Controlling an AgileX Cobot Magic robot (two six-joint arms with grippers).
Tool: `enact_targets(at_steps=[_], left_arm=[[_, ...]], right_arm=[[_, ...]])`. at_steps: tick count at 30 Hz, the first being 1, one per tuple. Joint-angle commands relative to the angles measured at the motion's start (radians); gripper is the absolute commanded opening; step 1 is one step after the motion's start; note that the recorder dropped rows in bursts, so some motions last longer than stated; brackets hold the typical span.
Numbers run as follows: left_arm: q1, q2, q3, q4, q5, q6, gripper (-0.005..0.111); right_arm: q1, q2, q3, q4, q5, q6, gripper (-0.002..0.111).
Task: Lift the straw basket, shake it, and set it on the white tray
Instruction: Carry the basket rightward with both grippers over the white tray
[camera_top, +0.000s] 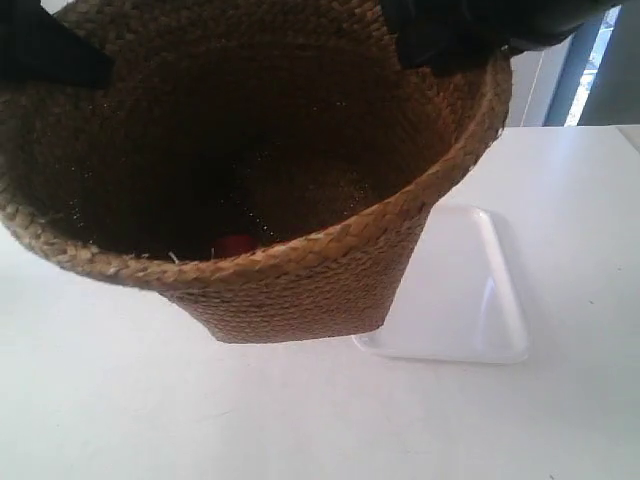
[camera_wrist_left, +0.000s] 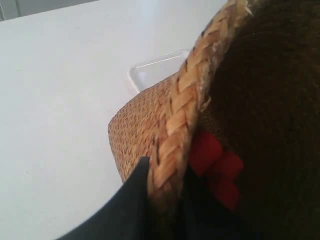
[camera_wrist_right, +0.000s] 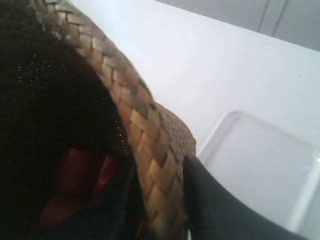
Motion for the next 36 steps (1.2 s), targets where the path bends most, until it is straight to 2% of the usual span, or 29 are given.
enact_targets(at_steps=[1, 12, 22, 32, 36], left_arm=[[-0.004, 0.049, -0.055, 0.008, -0.002, -0.046, 0.0], [-0.129, 0.163, -0.062, 0.008, -0.179, -0.087, 0.0], [-0.167, 0.344, -0.206, 0.015, -0.148, -0.102, 0.0], [-0.282, 0.417, -0.224, 0.047, -0.29, -0.102, 0.0], [-0.295, 0.438, -0.242, 0.047, -0.298, -0.106, 0.0]], right_arm=[[-0.059, 0.049, -0.087, -0.088, 0.116, 0.012, 0.0], [-0.185, 0.199, -0.178, -0.092, 0.194, -0.013, 0.0], [-0.318, 0.231, -0.185, -0.128, 0.211, -0.031, 0.0], [-0.406, 0.246, -0.183, -0.128, 0.218, -0.052, 0.0], [-0.409, 0.268, -0.181, -0.128, 0.221, -0.056, 0.0]])
